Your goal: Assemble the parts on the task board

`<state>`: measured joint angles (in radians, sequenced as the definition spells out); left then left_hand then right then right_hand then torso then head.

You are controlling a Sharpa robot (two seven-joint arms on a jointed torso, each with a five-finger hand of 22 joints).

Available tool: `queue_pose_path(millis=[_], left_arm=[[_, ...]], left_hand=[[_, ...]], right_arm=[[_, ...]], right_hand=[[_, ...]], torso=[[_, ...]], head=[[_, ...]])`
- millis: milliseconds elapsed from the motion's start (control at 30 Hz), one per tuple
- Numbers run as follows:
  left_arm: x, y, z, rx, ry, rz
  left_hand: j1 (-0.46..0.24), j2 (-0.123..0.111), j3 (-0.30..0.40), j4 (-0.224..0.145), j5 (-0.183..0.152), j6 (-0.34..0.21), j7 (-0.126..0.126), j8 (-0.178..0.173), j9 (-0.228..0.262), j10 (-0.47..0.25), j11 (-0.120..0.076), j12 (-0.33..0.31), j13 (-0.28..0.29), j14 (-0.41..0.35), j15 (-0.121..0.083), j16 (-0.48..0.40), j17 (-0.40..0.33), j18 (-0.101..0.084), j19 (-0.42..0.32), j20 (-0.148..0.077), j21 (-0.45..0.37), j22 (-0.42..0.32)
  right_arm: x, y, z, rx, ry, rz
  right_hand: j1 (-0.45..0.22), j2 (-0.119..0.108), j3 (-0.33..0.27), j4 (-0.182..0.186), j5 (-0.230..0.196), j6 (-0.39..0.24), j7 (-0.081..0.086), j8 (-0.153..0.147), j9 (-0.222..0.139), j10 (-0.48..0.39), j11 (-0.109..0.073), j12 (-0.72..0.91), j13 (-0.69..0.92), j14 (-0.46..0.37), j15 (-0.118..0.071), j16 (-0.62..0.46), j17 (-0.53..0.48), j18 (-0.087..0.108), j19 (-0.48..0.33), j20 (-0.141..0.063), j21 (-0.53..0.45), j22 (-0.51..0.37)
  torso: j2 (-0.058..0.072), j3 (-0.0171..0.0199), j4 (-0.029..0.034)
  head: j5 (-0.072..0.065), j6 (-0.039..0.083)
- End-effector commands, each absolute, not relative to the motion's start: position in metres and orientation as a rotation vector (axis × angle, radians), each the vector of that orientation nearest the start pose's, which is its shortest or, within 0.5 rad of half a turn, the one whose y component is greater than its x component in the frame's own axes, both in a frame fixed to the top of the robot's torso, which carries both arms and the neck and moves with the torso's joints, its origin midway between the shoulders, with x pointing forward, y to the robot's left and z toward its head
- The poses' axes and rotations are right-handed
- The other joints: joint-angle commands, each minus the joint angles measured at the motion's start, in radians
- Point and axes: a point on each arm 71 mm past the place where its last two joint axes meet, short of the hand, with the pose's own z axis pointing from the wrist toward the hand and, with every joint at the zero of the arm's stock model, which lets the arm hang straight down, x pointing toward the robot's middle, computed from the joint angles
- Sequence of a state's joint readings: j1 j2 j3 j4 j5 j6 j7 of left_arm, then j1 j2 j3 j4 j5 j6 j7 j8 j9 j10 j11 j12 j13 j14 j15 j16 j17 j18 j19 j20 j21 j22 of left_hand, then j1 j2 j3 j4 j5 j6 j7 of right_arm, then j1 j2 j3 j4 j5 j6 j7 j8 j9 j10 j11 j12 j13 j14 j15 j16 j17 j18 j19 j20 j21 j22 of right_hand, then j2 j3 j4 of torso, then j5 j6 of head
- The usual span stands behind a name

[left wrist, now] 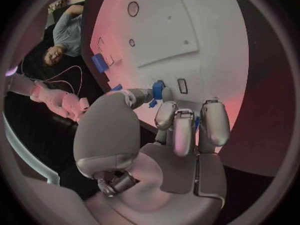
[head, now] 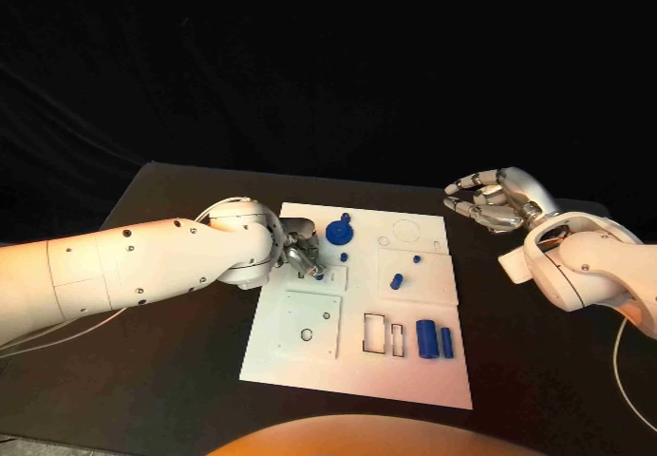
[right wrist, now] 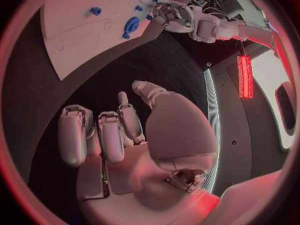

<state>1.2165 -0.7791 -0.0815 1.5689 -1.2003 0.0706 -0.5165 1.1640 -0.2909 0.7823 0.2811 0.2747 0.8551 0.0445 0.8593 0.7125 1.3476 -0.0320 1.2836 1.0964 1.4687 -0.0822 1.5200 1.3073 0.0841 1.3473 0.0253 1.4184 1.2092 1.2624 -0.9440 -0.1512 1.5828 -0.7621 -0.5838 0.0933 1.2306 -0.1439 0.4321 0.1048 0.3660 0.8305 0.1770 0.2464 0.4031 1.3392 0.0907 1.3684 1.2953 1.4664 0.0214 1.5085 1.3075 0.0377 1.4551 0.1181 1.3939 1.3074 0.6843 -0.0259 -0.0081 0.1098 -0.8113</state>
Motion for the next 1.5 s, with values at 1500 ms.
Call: queue_pose_path(millis=[1500], left_arm=[[0.4639,0.1712,-0.2289,0.019,2.302,-0.409]], left_hand=[[-0.086,0.021,0.166,-0.170,-0.008,0.047,-0.033,0.033,0.041,0.029,-0.022,0.014,0.016,0.078,-0.022,0.005,0.173,-0.010,0.016,-0.013,0.011,0.016]], right_arm=[[0.4721,-0.2458,-0.1825,0.490,1.551,0.927]], right_hand=[[-0.012,0.001,0.004,0.011,0.000,-0.005,0.001,0.008,0.002,-0.008,0.001,-0.006,-0.002,0.058,-0.006,-0.006,0.067,0.014,-0.008,0.002,-0.009,0.128]], torso=[[-0.001,0.0008,0.0010]], head=[[0.000,-0.010]])
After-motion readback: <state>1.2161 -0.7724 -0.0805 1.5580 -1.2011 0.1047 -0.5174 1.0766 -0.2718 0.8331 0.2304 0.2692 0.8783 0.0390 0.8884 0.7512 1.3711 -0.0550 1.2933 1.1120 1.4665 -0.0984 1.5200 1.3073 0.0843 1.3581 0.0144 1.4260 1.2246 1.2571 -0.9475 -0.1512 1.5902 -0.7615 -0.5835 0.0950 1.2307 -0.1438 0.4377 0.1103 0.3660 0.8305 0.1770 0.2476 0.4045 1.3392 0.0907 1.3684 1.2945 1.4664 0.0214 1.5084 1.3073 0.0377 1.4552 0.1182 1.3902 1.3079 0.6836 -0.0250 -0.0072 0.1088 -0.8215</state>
